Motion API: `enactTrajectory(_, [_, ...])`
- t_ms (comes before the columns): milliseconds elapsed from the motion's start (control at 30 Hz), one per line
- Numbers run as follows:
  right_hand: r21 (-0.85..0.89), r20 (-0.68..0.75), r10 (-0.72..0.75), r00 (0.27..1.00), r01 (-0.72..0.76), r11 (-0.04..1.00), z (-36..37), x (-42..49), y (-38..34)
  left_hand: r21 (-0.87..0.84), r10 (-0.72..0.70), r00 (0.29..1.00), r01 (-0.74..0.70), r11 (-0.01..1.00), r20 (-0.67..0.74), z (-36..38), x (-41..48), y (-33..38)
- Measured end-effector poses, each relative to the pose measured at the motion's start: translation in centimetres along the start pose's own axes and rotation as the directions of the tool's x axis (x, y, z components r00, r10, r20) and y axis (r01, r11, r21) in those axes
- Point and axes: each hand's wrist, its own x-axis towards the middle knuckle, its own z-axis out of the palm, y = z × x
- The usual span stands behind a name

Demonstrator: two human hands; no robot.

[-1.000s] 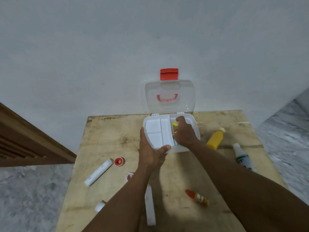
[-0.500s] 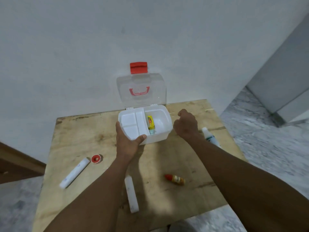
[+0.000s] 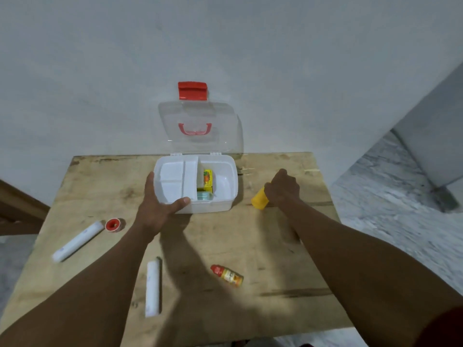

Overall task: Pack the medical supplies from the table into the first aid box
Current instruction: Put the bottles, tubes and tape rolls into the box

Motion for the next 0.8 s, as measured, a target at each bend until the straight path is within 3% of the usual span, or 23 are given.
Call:
enactTrajectory(300, [0.074, -0.001, 0.123, 0.992, -0.123, 0.990, 2.6, 3.4, -0.5, 0.003, -0.008, 0.994, 0.008, 1.000, -0.111, 1.7, -0.3, 0.4])
enactTrajectory(567, [0.136, 0.066, 0.014, 0.998, -0.023, 0.990, 2.6, 3.4, -0.2, 0.003, -0.004, 0.996, 0.004, 1.000, -0.095, 1.6, -0.3, 0.7])
enactTrajectory(800, [0.345, -0.113, -0.042, 0.993, 0.078, 0.935, -1.0, 1.0, -2.1, -0.034, -0.028, 0.997, 0.026, 0.999, -0.073, 1.0, -0.5, 0.3])
